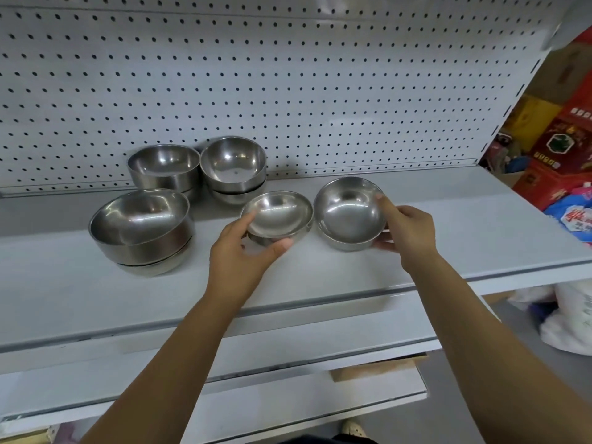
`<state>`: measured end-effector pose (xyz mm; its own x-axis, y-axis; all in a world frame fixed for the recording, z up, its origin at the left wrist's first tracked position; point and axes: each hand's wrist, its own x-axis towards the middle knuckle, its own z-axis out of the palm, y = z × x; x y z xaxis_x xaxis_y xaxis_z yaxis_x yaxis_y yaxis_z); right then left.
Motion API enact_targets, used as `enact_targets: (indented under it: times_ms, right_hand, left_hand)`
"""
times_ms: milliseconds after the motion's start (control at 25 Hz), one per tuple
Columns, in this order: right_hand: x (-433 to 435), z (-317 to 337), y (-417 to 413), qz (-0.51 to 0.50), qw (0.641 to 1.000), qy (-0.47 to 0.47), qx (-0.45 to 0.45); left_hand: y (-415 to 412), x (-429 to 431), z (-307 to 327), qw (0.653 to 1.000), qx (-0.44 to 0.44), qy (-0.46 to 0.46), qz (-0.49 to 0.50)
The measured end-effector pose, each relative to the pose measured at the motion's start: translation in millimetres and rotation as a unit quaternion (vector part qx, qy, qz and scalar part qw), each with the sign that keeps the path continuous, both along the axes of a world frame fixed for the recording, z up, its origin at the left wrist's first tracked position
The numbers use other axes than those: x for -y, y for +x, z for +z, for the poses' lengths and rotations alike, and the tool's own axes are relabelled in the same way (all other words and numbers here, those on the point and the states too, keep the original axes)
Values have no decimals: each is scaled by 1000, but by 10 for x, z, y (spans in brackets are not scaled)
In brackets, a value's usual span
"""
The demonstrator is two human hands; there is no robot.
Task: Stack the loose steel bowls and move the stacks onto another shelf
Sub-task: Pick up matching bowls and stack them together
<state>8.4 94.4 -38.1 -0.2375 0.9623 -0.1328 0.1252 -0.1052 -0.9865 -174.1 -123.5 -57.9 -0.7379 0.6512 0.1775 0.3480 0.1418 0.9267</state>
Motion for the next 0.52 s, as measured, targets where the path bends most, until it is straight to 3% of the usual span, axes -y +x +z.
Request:
enact_targets:
  times_ms: [320, 520]
  right_hand:
    - [-125, 42, 315, -4, 999, 0, 36]
    - [5, 117, 300, 60, 996, 11, 68]
  left_hand:
    - [-243, -759, -88, 998, -10, -56, -26]
    - [-259, -805, -58, 997, 41, -12, -59]
